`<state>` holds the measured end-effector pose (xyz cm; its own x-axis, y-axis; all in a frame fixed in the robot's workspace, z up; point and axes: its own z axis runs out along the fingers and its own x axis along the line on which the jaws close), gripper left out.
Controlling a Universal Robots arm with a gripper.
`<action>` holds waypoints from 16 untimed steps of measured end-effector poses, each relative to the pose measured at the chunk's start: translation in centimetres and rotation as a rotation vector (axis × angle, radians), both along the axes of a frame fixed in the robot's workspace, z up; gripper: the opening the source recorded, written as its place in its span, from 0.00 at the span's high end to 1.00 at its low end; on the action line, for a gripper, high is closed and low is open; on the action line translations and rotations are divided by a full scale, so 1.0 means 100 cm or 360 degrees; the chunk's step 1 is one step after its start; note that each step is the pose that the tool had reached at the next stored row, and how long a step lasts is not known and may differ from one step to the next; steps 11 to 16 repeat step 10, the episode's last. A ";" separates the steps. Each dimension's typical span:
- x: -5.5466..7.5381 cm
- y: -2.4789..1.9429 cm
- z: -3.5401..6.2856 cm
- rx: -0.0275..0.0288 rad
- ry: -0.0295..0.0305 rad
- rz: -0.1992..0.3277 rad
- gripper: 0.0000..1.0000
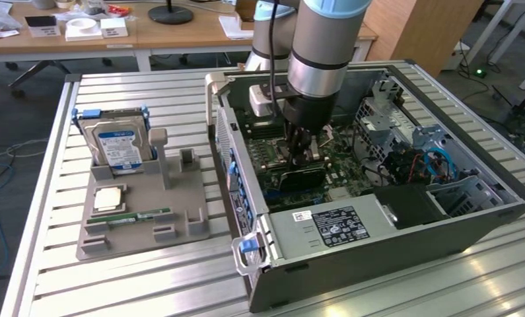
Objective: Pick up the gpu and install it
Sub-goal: 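Press down on the gpu until it lock into place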
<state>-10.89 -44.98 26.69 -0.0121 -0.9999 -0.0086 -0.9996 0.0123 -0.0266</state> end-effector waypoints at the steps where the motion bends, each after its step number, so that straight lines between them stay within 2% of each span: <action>1: 0.000 0.0000 -0.0001 0.00002 -0.00002 0.0000 0.89; 16: 0.000 0.0000 0.0000 0.00000 0.00000 0.0000 0.89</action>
